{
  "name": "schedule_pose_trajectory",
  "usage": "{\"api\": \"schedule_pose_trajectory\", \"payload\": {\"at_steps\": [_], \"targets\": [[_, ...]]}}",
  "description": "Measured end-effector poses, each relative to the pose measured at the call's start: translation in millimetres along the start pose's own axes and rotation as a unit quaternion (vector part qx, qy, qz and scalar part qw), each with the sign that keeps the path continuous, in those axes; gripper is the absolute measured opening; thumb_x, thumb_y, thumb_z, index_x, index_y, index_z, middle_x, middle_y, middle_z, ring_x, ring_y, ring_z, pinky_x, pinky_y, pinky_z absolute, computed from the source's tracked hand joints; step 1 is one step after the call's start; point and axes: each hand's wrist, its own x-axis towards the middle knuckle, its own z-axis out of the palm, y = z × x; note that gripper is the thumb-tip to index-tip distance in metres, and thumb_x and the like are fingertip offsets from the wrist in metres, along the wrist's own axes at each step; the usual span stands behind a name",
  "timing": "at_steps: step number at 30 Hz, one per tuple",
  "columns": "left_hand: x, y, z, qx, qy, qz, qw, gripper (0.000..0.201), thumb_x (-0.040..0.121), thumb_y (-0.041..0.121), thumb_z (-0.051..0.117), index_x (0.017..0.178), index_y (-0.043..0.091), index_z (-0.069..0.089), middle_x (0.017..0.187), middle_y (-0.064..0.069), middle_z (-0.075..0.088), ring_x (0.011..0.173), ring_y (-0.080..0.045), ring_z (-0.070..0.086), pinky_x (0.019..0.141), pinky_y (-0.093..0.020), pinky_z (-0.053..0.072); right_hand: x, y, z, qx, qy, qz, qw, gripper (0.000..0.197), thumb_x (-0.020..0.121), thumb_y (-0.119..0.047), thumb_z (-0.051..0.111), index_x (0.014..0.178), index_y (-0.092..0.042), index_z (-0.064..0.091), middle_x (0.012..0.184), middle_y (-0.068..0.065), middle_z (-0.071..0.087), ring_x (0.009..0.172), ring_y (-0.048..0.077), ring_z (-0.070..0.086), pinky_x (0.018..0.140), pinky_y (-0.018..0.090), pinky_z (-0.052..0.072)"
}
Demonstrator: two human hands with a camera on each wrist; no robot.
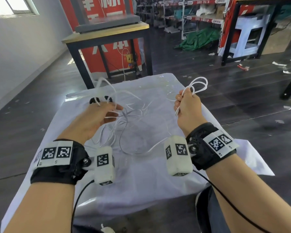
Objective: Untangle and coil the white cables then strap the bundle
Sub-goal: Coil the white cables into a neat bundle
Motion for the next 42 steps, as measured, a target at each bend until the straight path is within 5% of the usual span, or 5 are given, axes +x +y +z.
{"api": "schedule_pose_trajectory", "payload": {"at_steps": [7,15,20,29,42], "targets": [[-12,-4,0,0.510,-0.168,-0.003,0.844,0.072,0.078,-0.020,0.032,0.111,0.033,0.069,0.146,0.003,0.044,0.131,-0.014,0.045,0.106,-0.025,0.035,-5,2,5,-0.018,-0.045,-0.007,0.999,0.036,0.103,-0.022,0.029,0.070,-0.015,0.039,0.056,-0.004,0.037,0.044,0.008,0.028,0.044,0.018,0.027],[-4,25,18,0.404,0.097,0.115,0.902,0.041,0.095,0.005,0.041,0.085,0.031,0.071,0.110,0.005,0.066,0.081,-0.011,0.065,0.069,-0.026,0.054,-4,3,6,-0.053,-0.086,-0.005,0.995,0.035,0.103,-0.021,0.029,0.071,-0.015,0.043,0.058,-0.003,0.039,0.044,0.008,0.030,0.043,0.017,0.029],[29,22,46,0.498,-0.033,0.026,0.866,0.042,0.096,0.019,0.052,0.137,0.014,0.048,0.137,-0.007,0.053,0.108,-0.026,0.062,0.092,-0.031,0.047,-9,4,4,-0.084,-0.111,-0.002,0.990,0.036,0.104,-0.023,0.028,0.073,-0.015,0.044,0.059,-0.003,0.039,0.047,0.008,0.030,0.047,0.017,0.029],[55,21,50,0.574,-0.058,-0.008,0.817,0.032,0.090,0.027,0.065,0.101,-0.002,0.066,0.104,-0.018,0.067,0.092,-0.031,0.061,0.072,-0.031,0.043,-6,7,3,-0.140,-0.134,0.001,0.981,0.033,0.102,-0.019,0.031,0.071,-0.016,0.043,0.058,-0.003,0.039,0.046,0.008,0.030,0.048,0.022,0.025],[21,25,13,-0.116,0.151,0.161,0.968,0.013,0.099,0.019,0.049,0.098,0.010,0.058,0.079,-0.002,0.060,0.063,-0.007,0.062,0.069,-0.021,0.055,-5,2,-1,-0.049,-0.013,-0.056,0.997,0.034,0.102,-0.019,0.030,0.068,-0.019,0.033,0.061,-0.003,0.033,0.049,0.009,0.027,0.045,0.018,0.025]]}}
